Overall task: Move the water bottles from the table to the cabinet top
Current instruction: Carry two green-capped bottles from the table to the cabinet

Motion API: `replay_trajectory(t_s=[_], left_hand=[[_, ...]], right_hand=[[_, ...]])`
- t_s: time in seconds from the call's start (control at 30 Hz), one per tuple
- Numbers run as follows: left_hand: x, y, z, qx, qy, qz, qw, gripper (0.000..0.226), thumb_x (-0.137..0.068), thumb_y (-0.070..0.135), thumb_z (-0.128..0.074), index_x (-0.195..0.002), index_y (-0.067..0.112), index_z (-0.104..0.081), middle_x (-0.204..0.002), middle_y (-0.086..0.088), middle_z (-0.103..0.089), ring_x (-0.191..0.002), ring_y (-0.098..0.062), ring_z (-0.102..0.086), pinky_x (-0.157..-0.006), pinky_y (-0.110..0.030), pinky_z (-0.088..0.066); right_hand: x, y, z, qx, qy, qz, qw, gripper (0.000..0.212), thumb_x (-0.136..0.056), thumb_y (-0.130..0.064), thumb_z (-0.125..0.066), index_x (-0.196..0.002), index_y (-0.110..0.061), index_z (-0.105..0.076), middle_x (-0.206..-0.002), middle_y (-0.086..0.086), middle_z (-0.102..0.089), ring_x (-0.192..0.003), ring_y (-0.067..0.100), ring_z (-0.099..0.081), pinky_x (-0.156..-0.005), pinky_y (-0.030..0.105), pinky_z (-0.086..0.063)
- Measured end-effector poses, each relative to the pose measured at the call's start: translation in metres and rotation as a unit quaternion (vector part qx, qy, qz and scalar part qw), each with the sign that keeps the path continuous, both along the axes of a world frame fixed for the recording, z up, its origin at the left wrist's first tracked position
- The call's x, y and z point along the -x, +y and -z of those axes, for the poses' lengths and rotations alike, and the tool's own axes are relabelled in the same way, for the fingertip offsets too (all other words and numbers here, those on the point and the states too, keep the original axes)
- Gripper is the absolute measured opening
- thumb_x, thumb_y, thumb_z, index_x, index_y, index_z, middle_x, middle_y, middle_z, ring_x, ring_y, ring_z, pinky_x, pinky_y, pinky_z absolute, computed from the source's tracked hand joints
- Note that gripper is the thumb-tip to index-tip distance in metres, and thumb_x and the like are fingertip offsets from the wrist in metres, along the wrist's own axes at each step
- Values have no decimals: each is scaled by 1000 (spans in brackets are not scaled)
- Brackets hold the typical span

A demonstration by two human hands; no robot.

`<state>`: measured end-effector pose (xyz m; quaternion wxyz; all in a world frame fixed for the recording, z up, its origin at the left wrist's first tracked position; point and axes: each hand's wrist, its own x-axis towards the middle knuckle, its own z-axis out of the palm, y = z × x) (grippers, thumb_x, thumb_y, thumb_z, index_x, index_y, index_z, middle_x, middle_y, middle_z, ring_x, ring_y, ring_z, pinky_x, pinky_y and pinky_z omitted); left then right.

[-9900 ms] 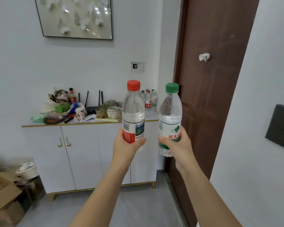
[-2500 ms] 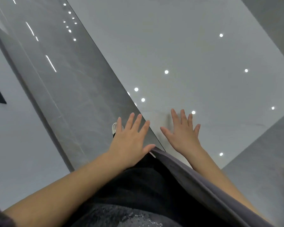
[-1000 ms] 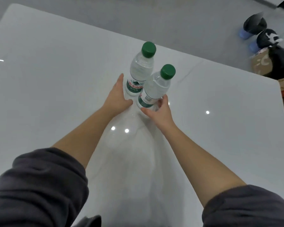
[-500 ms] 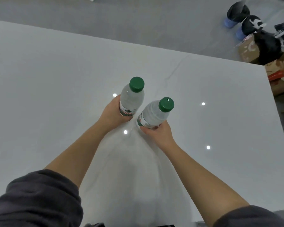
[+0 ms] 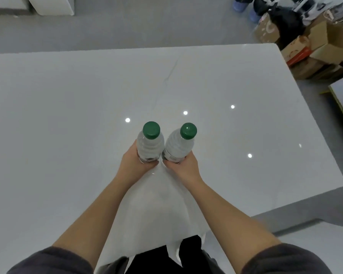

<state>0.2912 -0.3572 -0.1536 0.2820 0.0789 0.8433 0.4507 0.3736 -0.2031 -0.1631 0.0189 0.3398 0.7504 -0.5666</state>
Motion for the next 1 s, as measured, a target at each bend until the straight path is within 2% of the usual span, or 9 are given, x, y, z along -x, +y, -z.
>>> replay_trajectory(t_s=[0.17, 0.33, 0.47, 0.53, 0.6, 0.7, 0.8, 0.87, 1.0], left_hand=[[-47, 36, -15, -27, -2, 60, 998, 41, -72, 22, -81, -107, 18, -59, -90, 8, -66, -85, -8, -63, -66, -17, -46], [-117, 113, -41, -83, -8, 145, 986, 48, -74, 14, -80, -112, 29, -52, -95, 20, -60, -84, 6, -57, -67, -11, -42], [-189, 188, -63, -130, -10, 235, 963, 51, -74, 16, -80, -115, 29, -51, -100, 21, -59, -86, 11, -57, -66, -6, -41], [-229, 223, -75, -158, -19, 280, 947, 52, -74, 16, -80, -116, 29, -51, -102, 19, -62, -87, 9, -59, -69, -9, -43], [-267, 255, -88, -189, -37, 321, 927, 52, -73, 16, -81, -115, 28, -53, -98, 15, -65, -81, 4, -63, -65, -10, -45], [-312, 298, -115, -233, -44, 364, 901, 56, -70, 17, -82, -117, 23, -53, -102, 10, -68, -86, 2, -66, -66, -9, -48], [-337, 341, -155, -268, -35, 404, 874, 58, -73, 10, -81, -122, 23, -52, -107, 10, -68, -95, -2, -66, -73, -14, -50], [-348, 368, -188, -288, -25, 423, 859, 57, -73, 10, -81, -119, 24, -53, -105, 9, -68, -96, -6, -66, -75, -21, -52], [-367, 412, -263, -355, -14, 455, 817, 52, -72, 6, -81, -113, 24, -56, -103, 9, -70, -93, -5, -67, -75, -22, -51]], right_hand=[[-79, 34, -7, 12, 3, 83, 996, 46, -71, -34, -82, -111, -23, -62, -101, -11, -71, -90, -1, -66, -71, 11, -50], [-179, 92, -34, -10, 21, 211, 977, 54, -71, -25, -84, -118, -19, -59, -107, -11, -68, -95, -2, -64, -74, 9, -50], [-271, 138, -73, -23, 51, 275, 960, 36, -75, -1, -79, -103, -17, -63, -93, -10, -70, -80, -8, -66, -69, 10, -49], [-318, 158, -93, -44, 60, 300, 951, 33, -76, 4, -76, -93, -22, -65, -86, -14, -69, -75, -10, -66, -67, 8, -49], [-360, 179, -114, -70, 67, 332, 938, 29, -75, 4, -76, -93, -17, -67, -85, -13, -70, -74, -9, -66, -66, 9, -49], [-413, 206, -148, -101, 88, 392, 910, 36, -74, -4, -79, -107, -9, -66, -93, -6, -73, -82, -2, -68, -70, 13, -52], [-450, 229, -193, -135, 127, 458, 869, 46, -70, -17, -82, -112, -20, -63, -101, -8, -73, -91, 4, -69, -78, 24, -56], [-466, 239, -225, -153, 173, 496, 837, 46, -72, -12, -82, -111, -25, -61, -103, -11, -72, -93, 3, -69, -79, 21, -55], [-485, 252, -293, -191, 269, 545, 771, 50, -74, -8, -80, -118, -22, -60, -107, -10, -72, -97, 4, -68, -82, 22, -53]])
